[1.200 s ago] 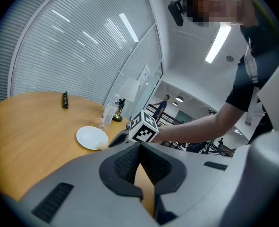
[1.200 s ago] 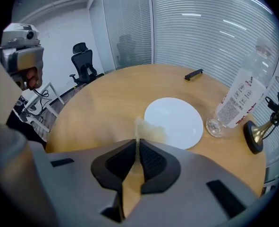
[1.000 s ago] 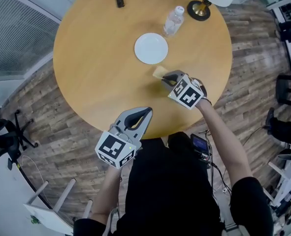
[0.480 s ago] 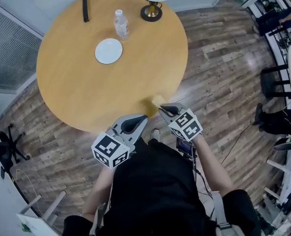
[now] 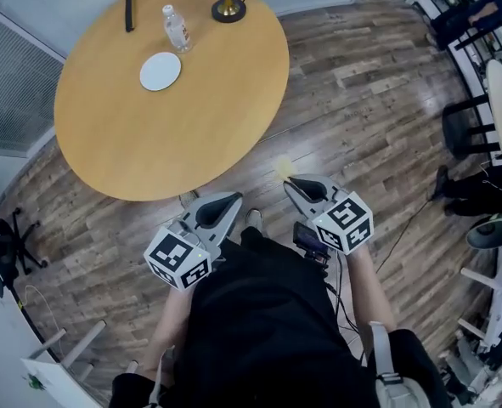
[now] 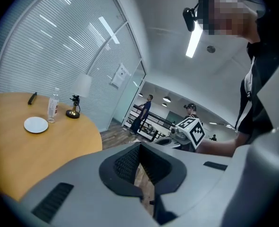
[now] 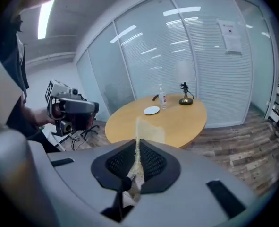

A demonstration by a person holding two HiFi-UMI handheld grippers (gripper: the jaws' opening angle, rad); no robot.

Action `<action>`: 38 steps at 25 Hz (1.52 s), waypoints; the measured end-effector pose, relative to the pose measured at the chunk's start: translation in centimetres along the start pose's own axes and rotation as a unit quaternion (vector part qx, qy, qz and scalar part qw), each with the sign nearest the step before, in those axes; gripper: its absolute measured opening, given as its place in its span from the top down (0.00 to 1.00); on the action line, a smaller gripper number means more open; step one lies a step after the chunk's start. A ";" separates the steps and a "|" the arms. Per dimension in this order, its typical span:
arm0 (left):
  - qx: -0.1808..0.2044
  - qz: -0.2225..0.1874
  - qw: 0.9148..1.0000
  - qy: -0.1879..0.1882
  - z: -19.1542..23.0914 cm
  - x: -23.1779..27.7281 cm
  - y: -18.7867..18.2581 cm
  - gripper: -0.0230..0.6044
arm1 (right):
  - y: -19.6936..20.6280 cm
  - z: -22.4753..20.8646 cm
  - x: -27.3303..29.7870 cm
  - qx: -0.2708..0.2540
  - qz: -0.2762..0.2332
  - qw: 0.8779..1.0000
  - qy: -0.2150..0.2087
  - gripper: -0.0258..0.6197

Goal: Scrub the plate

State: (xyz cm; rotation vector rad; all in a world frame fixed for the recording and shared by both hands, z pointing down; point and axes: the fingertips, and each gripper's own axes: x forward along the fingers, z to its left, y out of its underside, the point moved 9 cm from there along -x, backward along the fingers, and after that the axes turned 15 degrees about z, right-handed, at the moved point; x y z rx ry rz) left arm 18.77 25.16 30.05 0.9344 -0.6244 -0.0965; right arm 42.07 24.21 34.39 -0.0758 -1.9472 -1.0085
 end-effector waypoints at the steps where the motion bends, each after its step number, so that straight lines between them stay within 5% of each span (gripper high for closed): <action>1: -0.002 -0.006 1.000 -0.009 -0.3 -0.4 0.1 0.95 | -0.2 0.3 -0.8 0.000 -0.015 1.000 0.002 0.92; 5: 0.002 -0.028 0.999 -0.041 -2.3 -2.4 0.1 0.95 | -0.6 2.6 -4.2 -0.021 -0.065 0.998 -0.014 0.92; 14: 0.004 -0.051 0.996 -0.080 -3.4 -9.4 1.1 0.95 | -4.2 8.5 -5.3 -0.058 -0.176 0.975 -0.124 0.92; 25: 0.020 -0.045 0.997 -0.066 -2.4 -12.8 1.9 0.95 | -5.3 12.4 -4.4 -0.053 -0.210 0.968 -0.131 0.92; 38: 0.027 -0.035 0.998 -0.049 -4.0 -9.6 1.3 0.95 | -3.5 11.2 -7.0 -0.073 -0.225 0.960 -0.148 0.92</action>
